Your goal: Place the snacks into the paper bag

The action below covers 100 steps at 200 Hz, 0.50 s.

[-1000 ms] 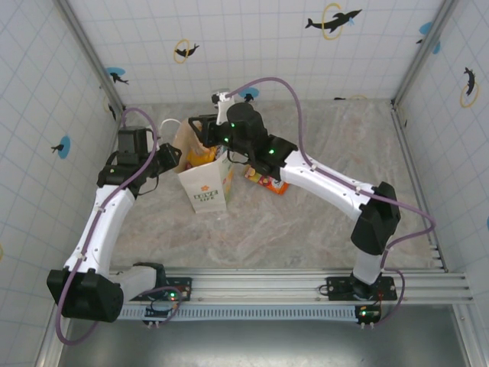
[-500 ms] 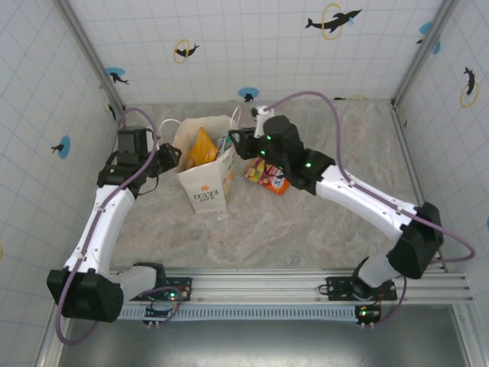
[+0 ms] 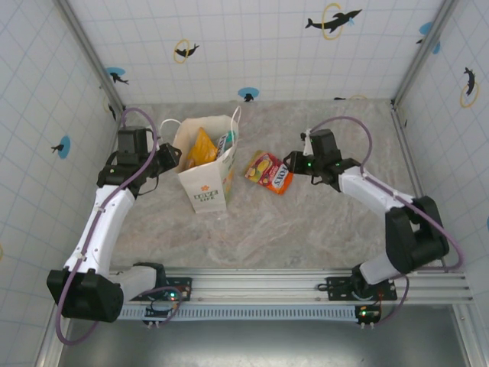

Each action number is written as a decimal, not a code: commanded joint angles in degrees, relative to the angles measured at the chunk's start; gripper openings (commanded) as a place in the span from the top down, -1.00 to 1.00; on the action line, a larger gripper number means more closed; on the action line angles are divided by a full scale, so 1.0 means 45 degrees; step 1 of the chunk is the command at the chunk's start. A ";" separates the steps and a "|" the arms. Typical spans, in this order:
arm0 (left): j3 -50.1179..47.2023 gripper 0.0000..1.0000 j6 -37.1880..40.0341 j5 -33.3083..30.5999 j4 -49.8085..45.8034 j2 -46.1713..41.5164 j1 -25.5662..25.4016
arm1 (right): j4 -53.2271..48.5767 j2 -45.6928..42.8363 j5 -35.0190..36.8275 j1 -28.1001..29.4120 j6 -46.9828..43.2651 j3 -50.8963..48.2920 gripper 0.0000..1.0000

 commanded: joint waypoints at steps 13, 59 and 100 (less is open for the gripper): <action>-0.0167 0.48 -0.0053 -0.0156 0.0114 -0.0186 0.0044 | 0.1535 0.2248 -0.2569 -0.0793 -0.0598 0.0552 0.04; -0.0339 0.49 -0.0135 -0.0054 0.0197 -0.0103 0.0037 | 0.1447 0.5060 -0.3207 -0.1523 -0.1229 0.2774 -0.02; -0.0374 0.49 -0.0121 -0.0345 0.0014 -0.0167 0.0048 | 0.1611 0.6387 -0.3710 -0.1974 -0.1414 0.3879 -0.07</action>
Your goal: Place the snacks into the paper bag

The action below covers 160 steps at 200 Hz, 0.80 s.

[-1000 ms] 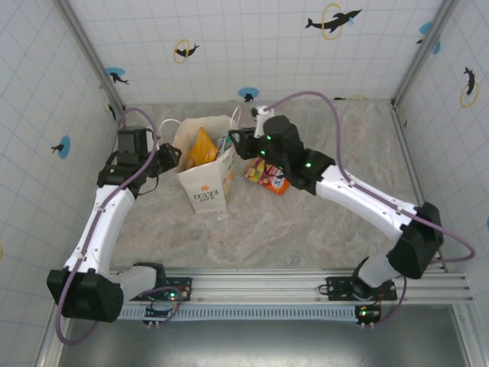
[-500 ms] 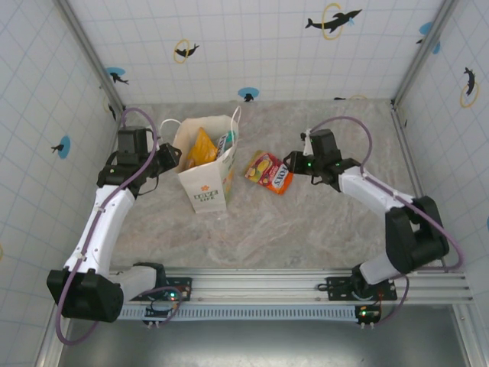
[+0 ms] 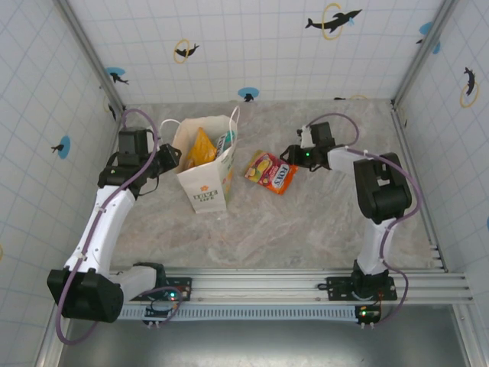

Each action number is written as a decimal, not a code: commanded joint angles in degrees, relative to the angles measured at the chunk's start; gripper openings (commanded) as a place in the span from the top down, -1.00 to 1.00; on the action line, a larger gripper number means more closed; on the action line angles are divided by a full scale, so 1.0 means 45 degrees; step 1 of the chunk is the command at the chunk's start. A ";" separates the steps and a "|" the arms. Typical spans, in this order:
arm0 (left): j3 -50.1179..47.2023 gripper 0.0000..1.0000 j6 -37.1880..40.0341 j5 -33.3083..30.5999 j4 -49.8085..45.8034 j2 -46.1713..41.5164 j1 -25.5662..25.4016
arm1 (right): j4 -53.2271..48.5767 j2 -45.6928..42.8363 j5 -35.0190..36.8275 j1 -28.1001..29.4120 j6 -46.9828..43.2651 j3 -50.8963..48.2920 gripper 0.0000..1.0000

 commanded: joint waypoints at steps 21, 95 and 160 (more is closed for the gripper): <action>-0.0145 0.49 -0.0160 -0.0151 -0.0069 -0.0113 0.0037 | -0.0441 0.1480 -0.0791 -0.0322 -0.0634 0.1689 -0.06; -0.0023 0.49 -0.0150 -0.0223 -0.0160 -0.0108 0.0046 | -0.1872 0.1252 -0.2399 -0.0450 -0.1029 0.1298 -0.04; -0.0077 0.48 -0.0151 -0.0112 -0.0101 -0.0196 0.0048 | -0.2889 -0.0330 -0.2524 0.0098 -0.1365 -0.0635 -0.04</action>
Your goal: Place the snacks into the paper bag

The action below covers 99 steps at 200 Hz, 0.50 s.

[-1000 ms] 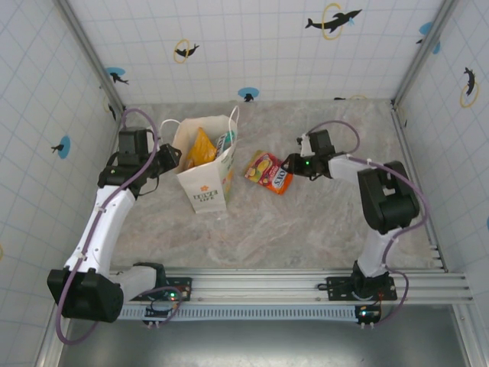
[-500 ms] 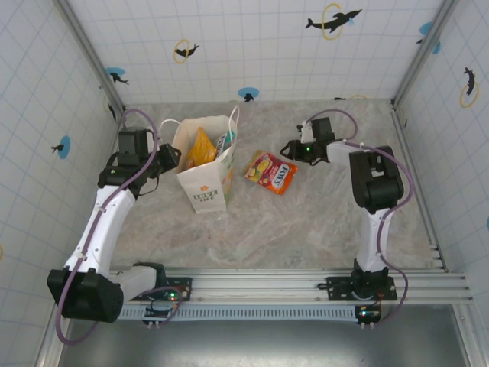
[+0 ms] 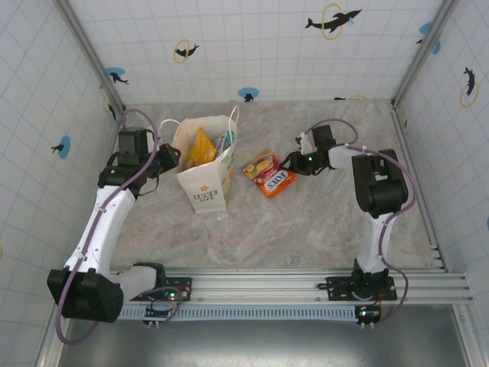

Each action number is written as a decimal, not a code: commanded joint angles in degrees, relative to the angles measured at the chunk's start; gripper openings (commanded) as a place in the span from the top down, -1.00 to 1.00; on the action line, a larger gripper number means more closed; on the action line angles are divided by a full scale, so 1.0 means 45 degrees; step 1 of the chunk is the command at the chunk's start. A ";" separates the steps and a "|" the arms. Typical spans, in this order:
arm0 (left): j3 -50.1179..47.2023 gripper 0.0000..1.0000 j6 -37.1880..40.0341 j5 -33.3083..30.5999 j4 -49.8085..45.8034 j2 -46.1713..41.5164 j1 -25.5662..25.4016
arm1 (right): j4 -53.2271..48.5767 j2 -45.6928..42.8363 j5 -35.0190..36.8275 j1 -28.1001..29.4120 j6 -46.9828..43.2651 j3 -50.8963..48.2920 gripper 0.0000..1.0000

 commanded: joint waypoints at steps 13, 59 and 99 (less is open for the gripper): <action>-0.0093 0.48 -0.0126 0.0039 -0.0060 -0.0207 0.0047 | -0.0702 -0.1278 -0.0077 0.0582 -0.0185 -0.1214 -0.05; -0.0155 0.48 -0.0117 0.0249 0.0087 -0.0170 0.0045 | 0.0224 -0.1306 0.0135 0.1122 0.0477 -0.1904 -0.04; -0.0126 0.48 -0.0073 0.0250 0.0000 -0.0263 0.0037 | 0.0897 -0.0998 0.1081 0.1560 0.1050 -0.2074 0.05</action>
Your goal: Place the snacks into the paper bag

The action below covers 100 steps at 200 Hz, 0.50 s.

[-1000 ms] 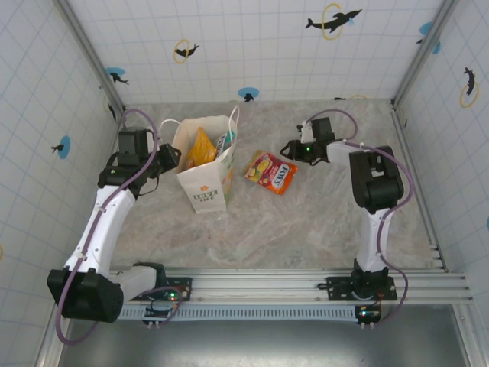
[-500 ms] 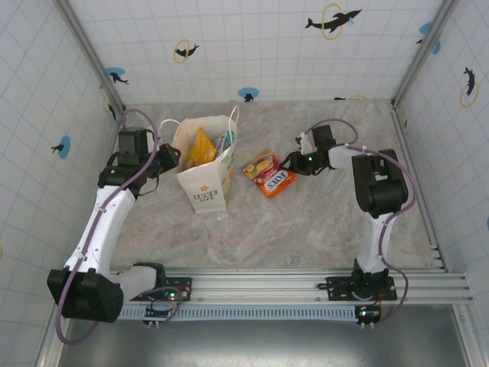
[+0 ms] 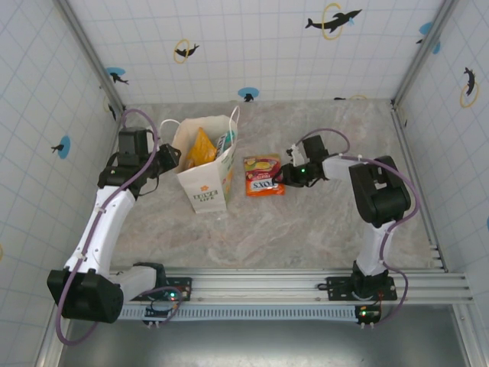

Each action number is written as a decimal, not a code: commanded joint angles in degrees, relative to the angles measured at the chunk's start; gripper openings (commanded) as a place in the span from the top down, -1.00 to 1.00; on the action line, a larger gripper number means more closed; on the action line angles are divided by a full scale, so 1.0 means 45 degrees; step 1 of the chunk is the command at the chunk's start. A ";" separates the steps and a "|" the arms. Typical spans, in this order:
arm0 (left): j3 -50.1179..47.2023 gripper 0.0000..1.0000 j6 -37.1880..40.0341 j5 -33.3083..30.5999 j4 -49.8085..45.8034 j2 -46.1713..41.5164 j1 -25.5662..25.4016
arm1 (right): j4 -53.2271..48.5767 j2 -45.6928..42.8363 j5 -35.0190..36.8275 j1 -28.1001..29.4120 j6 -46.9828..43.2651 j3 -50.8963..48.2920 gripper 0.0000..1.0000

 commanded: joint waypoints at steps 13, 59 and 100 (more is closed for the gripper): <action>-0.0092 0.48 -0.0054 0.0167 -0.0050 -0.0261 0.0031 | 0.0515 0.0279 0.0957 0.0398 0.0488 -0.0354 0.17; -0.0165 0.49 -0.0012 0.0030 -0.0112 -0.0341 0.0043 | 0.1358 0.0456 0.1095 0.0417 0.0947 -0.0716 0.56; -0.0131 0.48 0.0006 0.0040 -0.0116 -0.0333 0.0042 | 0.1887 -0.0549 0.1410 0.0417 0.1183 -0.1248 1.00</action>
